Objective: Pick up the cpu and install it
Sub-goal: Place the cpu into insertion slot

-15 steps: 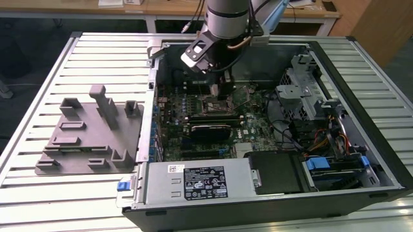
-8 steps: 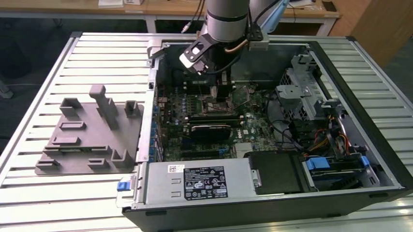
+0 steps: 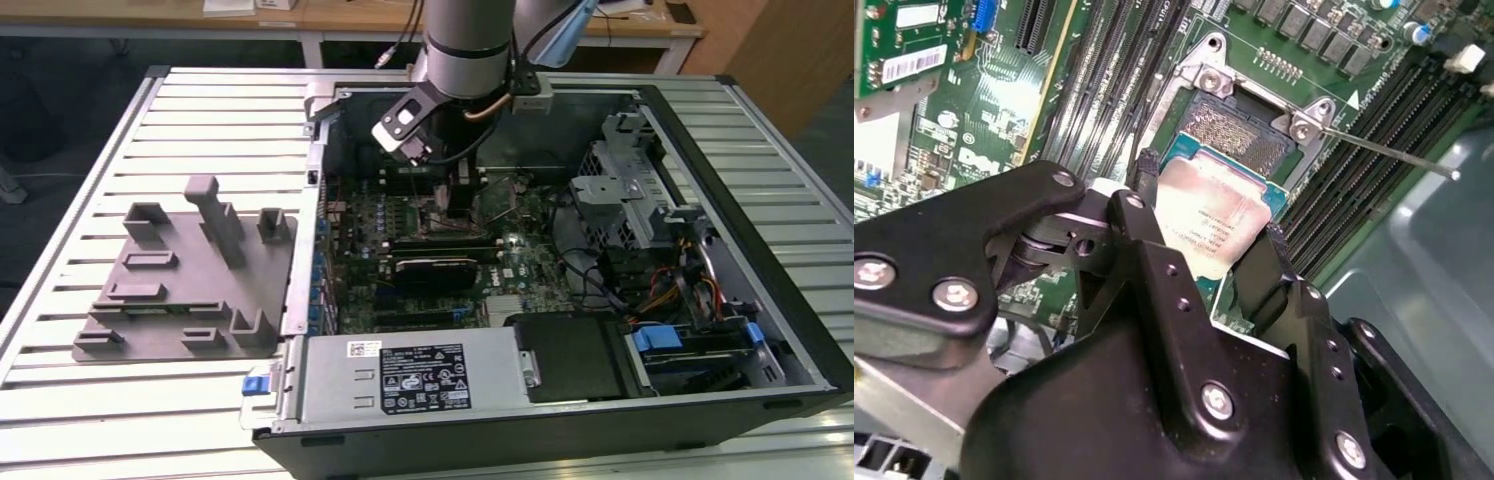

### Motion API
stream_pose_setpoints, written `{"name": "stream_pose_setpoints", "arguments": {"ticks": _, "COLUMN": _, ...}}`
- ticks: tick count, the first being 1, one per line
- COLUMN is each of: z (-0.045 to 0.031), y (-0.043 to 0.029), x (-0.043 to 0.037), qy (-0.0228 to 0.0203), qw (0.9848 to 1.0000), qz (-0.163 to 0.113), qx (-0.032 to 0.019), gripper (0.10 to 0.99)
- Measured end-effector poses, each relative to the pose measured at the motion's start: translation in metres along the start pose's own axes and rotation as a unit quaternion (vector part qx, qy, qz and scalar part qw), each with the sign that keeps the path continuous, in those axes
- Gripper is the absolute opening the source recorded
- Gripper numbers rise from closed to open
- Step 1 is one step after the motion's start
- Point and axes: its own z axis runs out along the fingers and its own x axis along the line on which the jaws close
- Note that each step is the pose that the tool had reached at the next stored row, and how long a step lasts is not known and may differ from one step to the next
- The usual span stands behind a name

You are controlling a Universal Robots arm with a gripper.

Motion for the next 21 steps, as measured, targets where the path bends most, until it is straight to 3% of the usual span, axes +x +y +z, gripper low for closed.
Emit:
{"name": "stream_pose_setpoints", "arguments": {"ticks": 8, "z": 0.0081, "y": -0.0003, "x": 0.0007, "qy": 0.0000, "qw": 0.9999, "qz": -0.015, "qx": 0.0003, "gripper": 0.545}}
{"name": "stream_pose_setpoints", "arguments": {"ticks": 11, "z": 0.0118, "y": -0.0005, "x": 0.0007, "qy": -0.0035, "qw": 0.9999, "qz": -0.016, "qx": 0.0011, "gripper": 0.545}}
{"name": "stream_pose_setpoints", "arguments": {"ticks": 17, "z": 0.0123, "y": -0.0005, "x": 0.0008, "qy": -0.0047, "qw": 0.9999, "qz": -0.017, "qx": 0.0010, "gripper": 0.545}}
{"name": "stream_pose_setpoints", "arguments": {"ticks": 21, "z": 0.0140, "y": -0.0006, "x": 0.0016, "qy": -0.0041, "qw": 0.9994, "qz": -0.033, "qx": 0.0010, "gripper": 0.545}}
